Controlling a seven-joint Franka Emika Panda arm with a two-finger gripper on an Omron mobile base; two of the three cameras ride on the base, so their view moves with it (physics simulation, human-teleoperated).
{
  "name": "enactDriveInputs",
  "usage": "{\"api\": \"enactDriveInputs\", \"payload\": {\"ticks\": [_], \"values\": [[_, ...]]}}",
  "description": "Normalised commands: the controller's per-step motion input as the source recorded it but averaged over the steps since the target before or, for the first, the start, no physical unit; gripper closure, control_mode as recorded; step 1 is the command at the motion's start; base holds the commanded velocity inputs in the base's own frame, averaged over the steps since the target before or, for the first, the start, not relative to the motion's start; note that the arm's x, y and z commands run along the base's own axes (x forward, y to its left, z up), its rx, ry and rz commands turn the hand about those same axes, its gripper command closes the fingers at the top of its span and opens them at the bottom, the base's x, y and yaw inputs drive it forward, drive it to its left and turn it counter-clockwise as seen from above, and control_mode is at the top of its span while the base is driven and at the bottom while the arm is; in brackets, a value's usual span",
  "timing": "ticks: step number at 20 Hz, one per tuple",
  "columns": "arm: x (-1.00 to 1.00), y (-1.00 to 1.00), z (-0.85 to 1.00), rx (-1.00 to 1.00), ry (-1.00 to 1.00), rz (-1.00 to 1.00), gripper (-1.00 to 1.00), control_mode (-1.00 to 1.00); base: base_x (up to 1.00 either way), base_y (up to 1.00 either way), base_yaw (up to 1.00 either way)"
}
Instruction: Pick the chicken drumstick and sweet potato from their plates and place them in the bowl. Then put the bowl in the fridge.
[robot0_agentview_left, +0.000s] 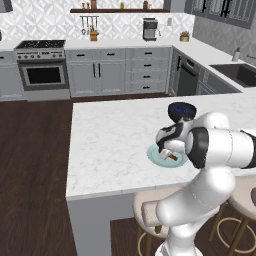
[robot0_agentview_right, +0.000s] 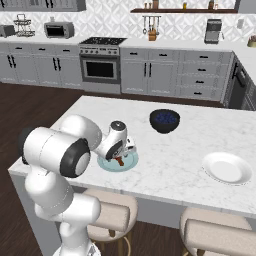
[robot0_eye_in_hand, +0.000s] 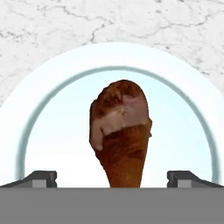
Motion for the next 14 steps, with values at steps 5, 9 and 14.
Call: {"api": "enactDriveInputs", "payload": {"ticks": [5, 9, 14], "values": [[0.16, 0.02, -0.56, 0.0, 0.0, 0.07, 1.0, -1.0, 0.0, 0.0, 0.0], [0.13, 0.01, -0.5, 0.0, 0.0, 0.07, 1.0, -1.0, 0.0, 0.0, 0.0], [-0.24, 0.25, -0.15, -0.02, 0.0, 0.01, 1.0, -1.0, 0.0, 0.0, 0.0]]}}
